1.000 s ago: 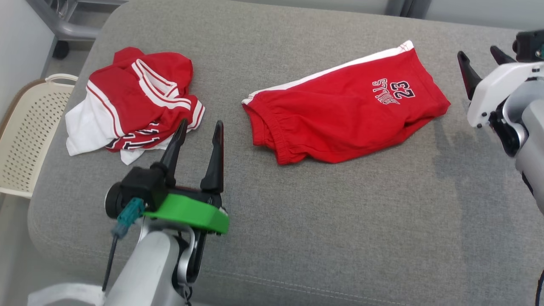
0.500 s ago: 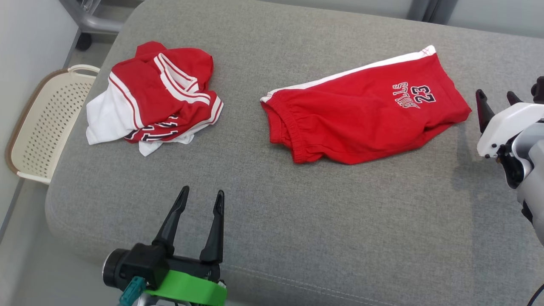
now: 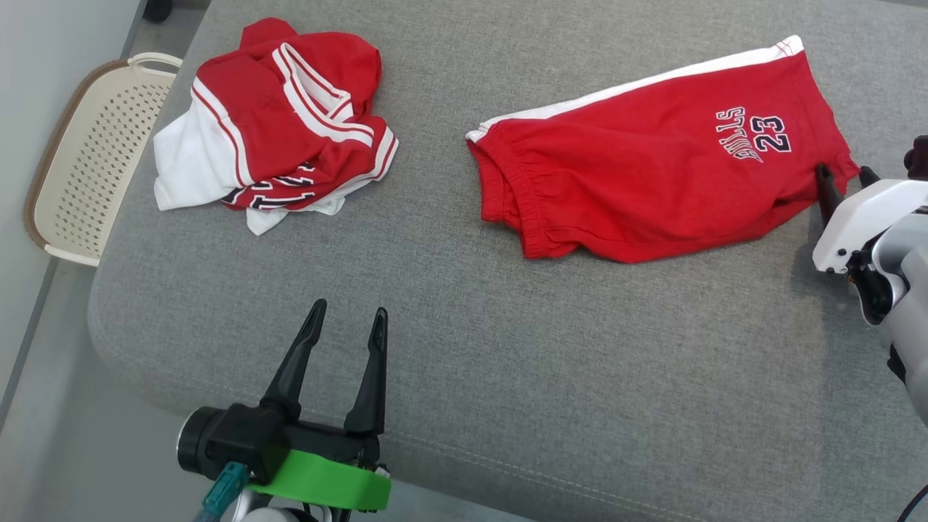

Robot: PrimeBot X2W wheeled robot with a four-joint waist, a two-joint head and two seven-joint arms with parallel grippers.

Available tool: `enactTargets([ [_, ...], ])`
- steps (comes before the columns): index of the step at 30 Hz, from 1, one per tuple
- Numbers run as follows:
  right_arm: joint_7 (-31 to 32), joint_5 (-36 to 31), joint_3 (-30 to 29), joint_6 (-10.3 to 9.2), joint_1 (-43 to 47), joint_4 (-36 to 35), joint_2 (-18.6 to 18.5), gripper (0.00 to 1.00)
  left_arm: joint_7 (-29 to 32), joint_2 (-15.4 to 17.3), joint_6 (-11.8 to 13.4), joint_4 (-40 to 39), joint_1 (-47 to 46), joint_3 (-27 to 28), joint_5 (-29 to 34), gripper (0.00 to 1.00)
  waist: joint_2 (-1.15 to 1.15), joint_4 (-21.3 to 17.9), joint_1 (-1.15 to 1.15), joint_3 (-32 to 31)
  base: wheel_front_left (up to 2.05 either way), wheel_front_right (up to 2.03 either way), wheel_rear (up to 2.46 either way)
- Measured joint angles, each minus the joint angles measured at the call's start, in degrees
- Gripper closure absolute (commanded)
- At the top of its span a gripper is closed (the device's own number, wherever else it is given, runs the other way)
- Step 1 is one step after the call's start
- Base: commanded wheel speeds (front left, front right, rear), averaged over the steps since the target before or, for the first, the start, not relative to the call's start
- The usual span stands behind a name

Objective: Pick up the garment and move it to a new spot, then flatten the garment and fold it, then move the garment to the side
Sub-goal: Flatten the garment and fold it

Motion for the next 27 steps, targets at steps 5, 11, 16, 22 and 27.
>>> enactTargets([
  [5,0.8,-0.4,-0.6,0.01,0.5,-0.1,0.4,0.85,0.0,-0.3,-0.4,0.8,-0.2,0.3,0.1,0.00,0.00,0.4,0.00,-0.3,0.00,0.00,0.00],
  [11,1.0,-0.7,-1.3,0.02,2.4,0.0,1.1,1.00,0.0,-0.5,-0.8,2.3,-0.1,0.4,0.2,0.00,0.00,0.0,0.00,-2.2,0.00,0.00,0.00],
  [16,-0.5,-0.4,-1.6,0.01,5.6,0.0,2.5,1.00,0.0,-0.5,-1.0,3.8,1.0,0.7,0.3,0.00,0.00,-1.0,0.00,-4.7,0.00,0.00,0.00],
  [22,-2.3,0.3,-2.2,0.01,9.0,-0.2,3.4,1.00,0.0,-0.5,-1.2,4.7,1.7,0.9,0.6,0.00,0.00,-2.7,0.00,-7.1,0.00,0.00,0.00],
  [27,-3.2,0.9,-2.9,0.01,12.1,-1.2,4.1,1.00,0.0,-0.5,-1.2,5.4,2.6,0.8,0.7,0.00,0.00,-3.9,0.00,-9.2,0.00,0.00,0.00],
])
